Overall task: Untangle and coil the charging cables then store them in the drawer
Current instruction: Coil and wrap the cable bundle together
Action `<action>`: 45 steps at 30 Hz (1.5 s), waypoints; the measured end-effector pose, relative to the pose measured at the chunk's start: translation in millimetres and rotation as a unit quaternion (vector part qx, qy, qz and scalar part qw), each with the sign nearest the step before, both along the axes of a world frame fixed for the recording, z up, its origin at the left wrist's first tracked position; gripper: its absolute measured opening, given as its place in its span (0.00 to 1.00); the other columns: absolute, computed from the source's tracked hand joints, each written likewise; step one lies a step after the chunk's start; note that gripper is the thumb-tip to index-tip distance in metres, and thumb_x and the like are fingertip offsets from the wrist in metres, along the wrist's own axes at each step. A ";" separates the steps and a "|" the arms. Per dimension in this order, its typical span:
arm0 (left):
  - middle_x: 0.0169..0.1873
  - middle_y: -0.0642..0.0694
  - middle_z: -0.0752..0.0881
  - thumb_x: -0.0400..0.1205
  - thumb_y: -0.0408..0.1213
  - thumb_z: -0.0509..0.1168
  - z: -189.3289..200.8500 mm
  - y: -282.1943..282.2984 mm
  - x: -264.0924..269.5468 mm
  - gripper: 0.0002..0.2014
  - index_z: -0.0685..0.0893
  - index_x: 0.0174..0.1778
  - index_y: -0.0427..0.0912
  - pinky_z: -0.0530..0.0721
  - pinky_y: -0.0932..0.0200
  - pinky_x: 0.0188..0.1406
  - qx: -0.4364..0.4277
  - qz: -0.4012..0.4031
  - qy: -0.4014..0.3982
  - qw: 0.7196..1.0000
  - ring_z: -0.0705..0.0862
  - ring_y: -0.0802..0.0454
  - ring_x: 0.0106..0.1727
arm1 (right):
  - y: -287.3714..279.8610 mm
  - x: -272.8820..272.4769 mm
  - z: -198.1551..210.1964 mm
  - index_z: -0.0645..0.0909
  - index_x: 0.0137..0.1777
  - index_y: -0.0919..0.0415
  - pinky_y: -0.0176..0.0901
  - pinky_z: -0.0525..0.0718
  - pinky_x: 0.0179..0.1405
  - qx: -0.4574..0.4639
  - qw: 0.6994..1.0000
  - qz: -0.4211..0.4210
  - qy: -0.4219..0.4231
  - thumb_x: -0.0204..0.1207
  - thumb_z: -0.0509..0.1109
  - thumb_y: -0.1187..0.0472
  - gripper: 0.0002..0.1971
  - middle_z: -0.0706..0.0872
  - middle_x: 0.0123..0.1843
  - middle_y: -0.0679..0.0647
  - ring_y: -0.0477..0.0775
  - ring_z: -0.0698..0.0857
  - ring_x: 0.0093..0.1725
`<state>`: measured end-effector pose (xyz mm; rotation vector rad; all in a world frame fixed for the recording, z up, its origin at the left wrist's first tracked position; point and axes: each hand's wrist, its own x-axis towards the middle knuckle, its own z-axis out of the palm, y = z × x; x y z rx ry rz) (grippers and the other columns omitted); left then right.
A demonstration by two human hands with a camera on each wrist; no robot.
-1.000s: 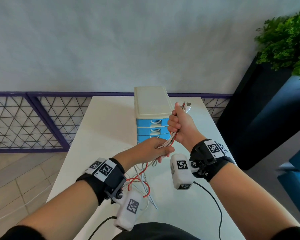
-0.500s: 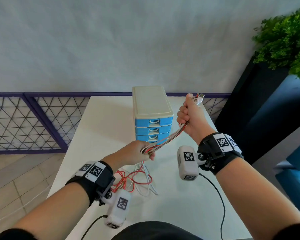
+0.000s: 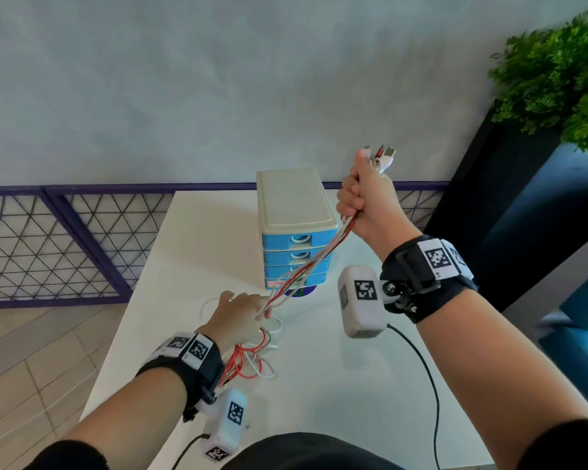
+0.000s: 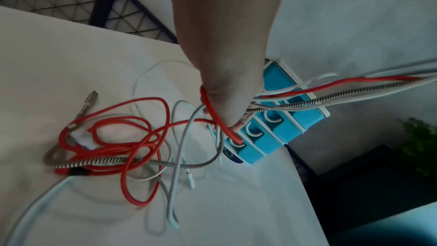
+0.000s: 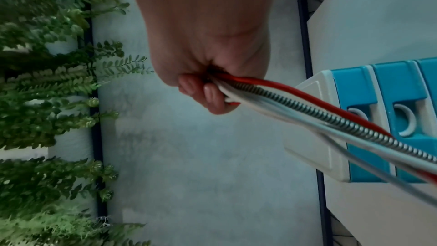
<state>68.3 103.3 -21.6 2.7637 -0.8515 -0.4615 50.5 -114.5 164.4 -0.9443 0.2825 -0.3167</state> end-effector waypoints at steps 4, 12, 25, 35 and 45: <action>0.32 0.55 0.74 0.84 0.52 0.55 6.4 -4.2 2.1 0.14 0.80 0.54 0.49 0.63 0.53 0.60 0.004 0.030 -0.007 1.000 0.80 0.44 0.55 | 5.6 -1.2 0.3 0.66 0.33 0.57 0.31 0.59 0.09 -0.008 1.000 0.026 0.005 0.85 0.60 0.47 0.20 0.64 0.17 0.47 0.41 0.61 0.11; 0.80 0.62 0.50 0.64 0.58 0.78 77.1 -14.1 14.8 0.63 0.38 0.83 0.53 0.53 0.57 0.83 -0.082 -0.101 0.292 0.947 0.50 0.63 0.81 | 5.8 -5.3 -13.4 0.65 0.32 0.56 0.32 0.59 0.11 -0.078 0.995 0.045 0.038 0.85 0.59 0.48 0.21 0.63 0.18 0.48 0.43 0.60 0.12; 0.35 0.49 0.83 0.84 0.43 0.58 101.9 -48.0 -10.4 0.11 0.80 0.41 0.41 0.85 0.61 0.54 -0.332 -0.076 0.494 0.800 0.88 0.51 0.43 | -5.8 -8.0 -30.5 0.67 0.33 0.56 0.31 0.60 0.09 0.108 0.988 0.107 0.014 0.86 0.57 0.48 0.20 0.65 0.16 0.45 0.39 0.62 0.11; 0.26 0.53 0.66 0.86 0.52 0.51 95.4 -37.6 -5.4 0.18 0.73 0.37 0.44 0.73 0.66 0.31 -0.299 -0.002 0.416 0.859 0.63 0.58 0.24 | -24.3 -13.7 -34.2 0.68 0.33 0.56 0.33 0.62 0.10 0.017 0.997 0.053 0.049 0.85 0.61 0.48 0.20 0.66 0.18 0.46 0.41 0.62 0.13; 0.33 0.59 0.81 0.84 0.48 0.59 110.2 -44.7 4.5 0.09 0.83 0.46 0.54 0.74 0.56 0.32 -0.250 -0.061 -0.091 0.962 0.77 0.55 0.35 | -3.6 -22.5 -49.9 0.84 0.49 0.66 0.43 0.88 0.41 -0.208 0.924 0.269 0.176 0.85 0.61 0.52 0.18 0.89 0.45 0.63 0.56 0.89 0.41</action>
